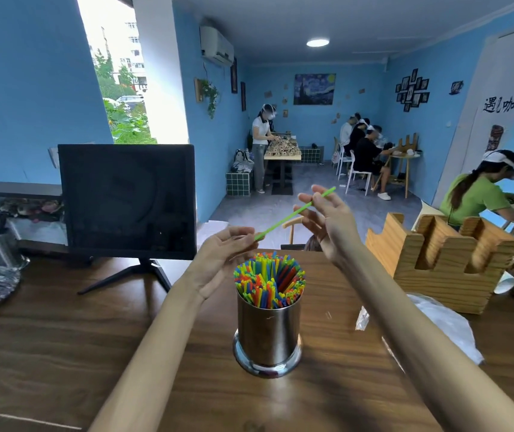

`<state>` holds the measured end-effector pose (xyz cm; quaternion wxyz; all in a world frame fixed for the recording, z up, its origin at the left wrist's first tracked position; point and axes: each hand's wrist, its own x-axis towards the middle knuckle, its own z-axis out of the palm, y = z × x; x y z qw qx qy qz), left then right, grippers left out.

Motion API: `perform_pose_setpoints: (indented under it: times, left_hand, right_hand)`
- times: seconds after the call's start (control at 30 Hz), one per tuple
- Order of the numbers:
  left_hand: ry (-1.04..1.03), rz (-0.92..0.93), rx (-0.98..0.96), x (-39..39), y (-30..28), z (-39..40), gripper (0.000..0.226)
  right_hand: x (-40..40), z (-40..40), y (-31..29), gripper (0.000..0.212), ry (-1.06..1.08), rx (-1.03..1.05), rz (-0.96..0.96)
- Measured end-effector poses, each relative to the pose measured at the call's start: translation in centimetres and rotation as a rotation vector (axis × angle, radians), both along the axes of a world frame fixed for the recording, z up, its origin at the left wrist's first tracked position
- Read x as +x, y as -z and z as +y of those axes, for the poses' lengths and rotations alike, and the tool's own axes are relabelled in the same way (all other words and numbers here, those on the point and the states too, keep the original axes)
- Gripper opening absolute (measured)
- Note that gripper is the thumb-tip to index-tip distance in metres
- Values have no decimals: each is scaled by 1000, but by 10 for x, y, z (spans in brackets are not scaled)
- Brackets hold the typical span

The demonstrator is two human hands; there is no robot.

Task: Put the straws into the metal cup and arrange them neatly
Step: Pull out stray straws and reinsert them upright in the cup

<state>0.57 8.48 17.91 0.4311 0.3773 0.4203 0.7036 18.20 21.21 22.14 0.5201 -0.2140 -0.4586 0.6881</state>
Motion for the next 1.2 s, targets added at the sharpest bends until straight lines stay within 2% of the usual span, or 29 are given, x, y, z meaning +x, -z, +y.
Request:
perform_pose_setpoints:
  times: [0.03, 0.1, 0.17, 0.2, 0.3, 0.4, 0.57, 0.67, 0.77, 0.87, 1.0, 1.03, 1.1, 1.2]
  left_hand:
    - [-29, 69, -27, -2, 5, 2, 17]
    - [-215, 300, -117, -8, 15, 9, 12]
    - [-370, 546, -244, -14, 26, 15, 17]
    - [-378, 621, -300, -17, 31, 17, 20]
    - [-307, 698, -387, -14, 38, 16, 21]
    - [-338, 699, -379, -13, 37, 18, 15]
    - [-416, 724, -413, -17, 30, 19, 12]
    - [-368, 623, -420, -15, 19, 18, 9]
    - [-382, 531, -364, -13, 7, 17, 8]
    - [-456, 489, -197, -7, -14, 12, 9]
    - [-438, 456, 89, 8, -50, -3, 10]
    - [-418, 438, 148, 13, -58, -7, 10]
    - [-350, 432, 235, 21, -69, -16, 9]
    - [-190, 506, 239, 29, -68, -23, 8]
  right_hand:
    - [1, 2, 0, 28, 50, 92, -48]
    - [2, 2, 2, 45, 129, 290, -152]
    - [2, -3, 5, 46, 156, 481, -252]
    - [1, -5, 8, 42, 158, 568, -309]
    - [-6, -11, 21, 38, 138, 750, -502]
    - [-10, -16, 39, 39, 93, 886, -692]
    - [-11, -19, 55, 13, 84, 1062, -940]
    - [-12, -19, 59, 12, 55, 1032, -1049]
    - [-12, -18, 57, 17, 48, 1023, -1077]
    - [-13, -17, 56, 23, 66, 1016, -1050]
    - [-13, -22, 50, 21, 125, 922, -945]
    - [-13, -26, 47, 26, 73, 824, -878]
    - [-12, -34, 36, 40, -141, 494, -669]
    - [-11, -35, 18, 51, -347, 17, -347]
